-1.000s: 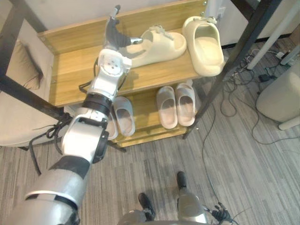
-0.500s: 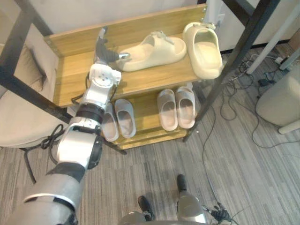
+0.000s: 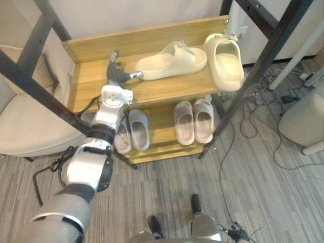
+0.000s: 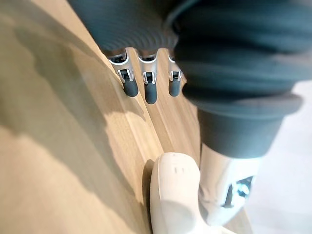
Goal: Organize the slippers on the shoe rack
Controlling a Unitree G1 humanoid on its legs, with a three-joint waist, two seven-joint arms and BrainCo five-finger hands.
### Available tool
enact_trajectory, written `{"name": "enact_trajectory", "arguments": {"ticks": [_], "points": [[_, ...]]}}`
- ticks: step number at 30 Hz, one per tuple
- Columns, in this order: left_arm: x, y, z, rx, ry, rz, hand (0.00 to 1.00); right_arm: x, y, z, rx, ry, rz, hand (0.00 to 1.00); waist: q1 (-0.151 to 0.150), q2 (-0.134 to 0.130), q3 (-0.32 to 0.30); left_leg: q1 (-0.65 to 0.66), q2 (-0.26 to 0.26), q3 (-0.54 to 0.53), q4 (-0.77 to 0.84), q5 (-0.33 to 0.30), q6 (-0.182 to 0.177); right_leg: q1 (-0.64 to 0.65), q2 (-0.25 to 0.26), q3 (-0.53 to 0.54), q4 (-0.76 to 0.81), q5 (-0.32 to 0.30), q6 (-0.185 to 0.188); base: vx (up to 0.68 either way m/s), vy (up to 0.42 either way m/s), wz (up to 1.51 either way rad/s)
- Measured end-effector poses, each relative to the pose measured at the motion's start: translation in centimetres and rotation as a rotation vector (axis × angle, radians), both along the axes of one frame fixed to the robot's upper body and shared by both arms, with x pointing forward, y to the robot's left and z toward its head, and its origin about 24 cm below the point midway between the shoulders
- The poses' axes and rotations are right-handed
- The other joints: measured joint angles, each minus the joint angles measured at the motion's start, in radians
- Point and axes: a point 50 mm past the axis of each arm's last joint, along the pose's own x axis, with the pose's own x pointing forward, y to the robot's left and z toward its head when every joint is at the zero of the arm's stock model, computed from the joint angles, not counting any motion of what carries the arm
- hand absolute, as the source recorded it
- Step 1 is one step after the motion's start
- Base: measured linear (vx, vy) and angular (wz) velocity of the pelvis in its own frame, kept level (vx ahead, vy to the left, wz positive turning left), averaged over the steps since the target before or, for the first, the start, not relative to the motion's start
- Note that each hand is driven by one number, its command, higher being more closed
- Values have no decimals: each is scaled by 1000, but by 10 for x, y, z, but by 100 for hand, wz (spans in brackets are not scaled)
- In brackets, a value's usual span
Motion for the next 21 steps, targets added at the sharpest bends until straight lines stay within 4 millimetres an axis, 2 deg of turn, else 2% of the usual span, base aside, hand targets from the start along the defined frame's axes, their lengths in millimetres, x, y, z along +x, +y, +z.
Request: {"name": "enact_trajectory", "arguments": {"ticks": [5,9,13,21], "points": [[-4,-16,-7,-17,-6,-66,0,2,3,0,7,-2,4,0,5,-12,-8,1,0,-9,-3,4,1,5,0,-8,0,-1,0,-14,-26,6],[-10,-42,-10,-14,-25,-159,0,2,3,0,7,-1,6,0,15,-14,-10,8,-2,-19,-29,22,1,7,-1,-22,0,-1,-1,-14,-20,8],[-15,-57,-17,-38,-17,-207,0,2,4,-1,9,5,6,0,16,-15,-11,24,-3,-19,-35,22,1,20,-1,-25,-1,-4,0,0,0,0],[-19,-57,-21,-80,-26,-223,0,4,5,-1,11,2,7,0,16,-19,-16,32,-4,-18,-47,27,1,22,-2,-28,-1,-5,1,0,0,0]]}}
